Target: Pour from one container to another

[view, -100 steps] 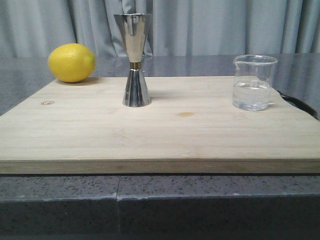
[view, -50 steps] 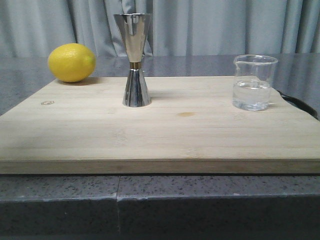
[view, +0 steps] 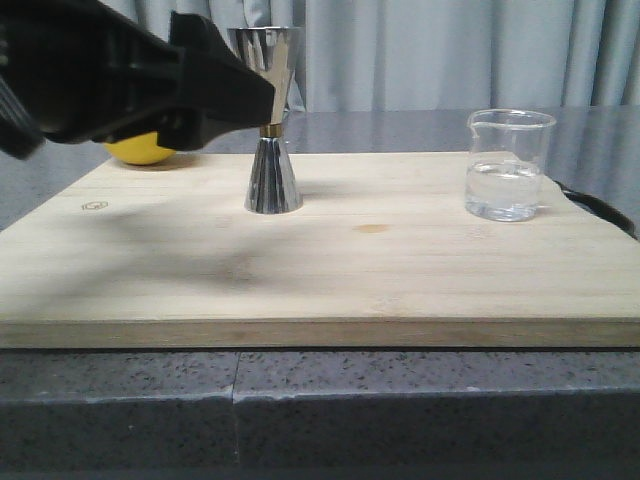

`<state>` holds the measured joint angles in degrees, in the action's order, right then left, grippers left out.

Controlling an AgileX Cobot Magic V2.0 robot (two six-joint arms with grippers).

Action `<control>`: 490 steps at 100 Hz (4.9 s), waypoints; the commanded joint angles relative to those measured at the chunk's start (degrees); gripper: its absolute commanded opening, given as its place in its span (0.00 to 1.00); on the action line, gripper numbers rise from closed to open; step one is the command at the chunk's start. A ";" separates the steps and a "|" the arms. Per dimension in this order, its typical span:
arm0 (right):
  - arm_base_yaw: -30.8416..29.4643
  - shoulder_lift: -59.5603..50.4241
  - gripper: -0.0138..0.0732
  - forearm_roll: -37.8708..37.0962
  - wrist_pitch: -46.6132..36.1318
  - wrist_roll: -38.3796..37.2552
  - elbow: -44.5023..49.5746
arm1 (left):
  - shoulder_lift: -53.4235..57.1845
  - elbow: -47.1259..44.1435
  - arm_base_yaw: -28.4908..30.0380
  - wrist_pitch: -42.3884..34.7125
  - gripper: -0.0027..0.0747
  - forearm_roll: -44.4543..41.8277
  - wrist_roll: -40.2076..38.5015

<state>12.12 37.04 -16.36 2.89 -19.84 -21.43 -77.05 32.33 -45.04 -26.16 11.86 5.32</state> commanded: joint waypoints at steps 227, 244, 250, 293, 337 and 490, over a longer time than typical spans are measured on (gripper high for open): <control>5.20 8.12 0.70 -4.90 -16.58 0.70 1.96 | -16.39 6.49 -0.88 -26.96 0.01 -3.00 -2.94; 6.76 8.12 0.70 -4.90 -20.31 0.70 4.27 | -13.68 6.49 -1.40 -26.38 0.01 -3.18 -2.97; 6.90 8.74 0.70 -4.90 -21.80 0.70 4.96 | -12.73 6.49 -1.65 -25.33 0.01 -3.28 -2.97; 7.14 25.13 0.70 -6.92 -41.58 2.21 5.87 | -10.37 6.61 -2.65 -21.51 0.01 -4.55 -5.91; 5.76 37.17 0.70 -2.53 -55.03 10.59 5.12 | -10.37 6.61 -2.65 -21.07 0.01 -4.97 -5.94; 3.76 46.97 0.44 -5.92 -66.51 10.72 0.66 | -10.37 6.61 -2.65 -20.73 0.01 -5.05 -5.94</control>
<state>16.17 85.15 -21.28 -56.70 -9.57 -19.58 -89.97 37.30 -47.20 -41.91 6.96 0.00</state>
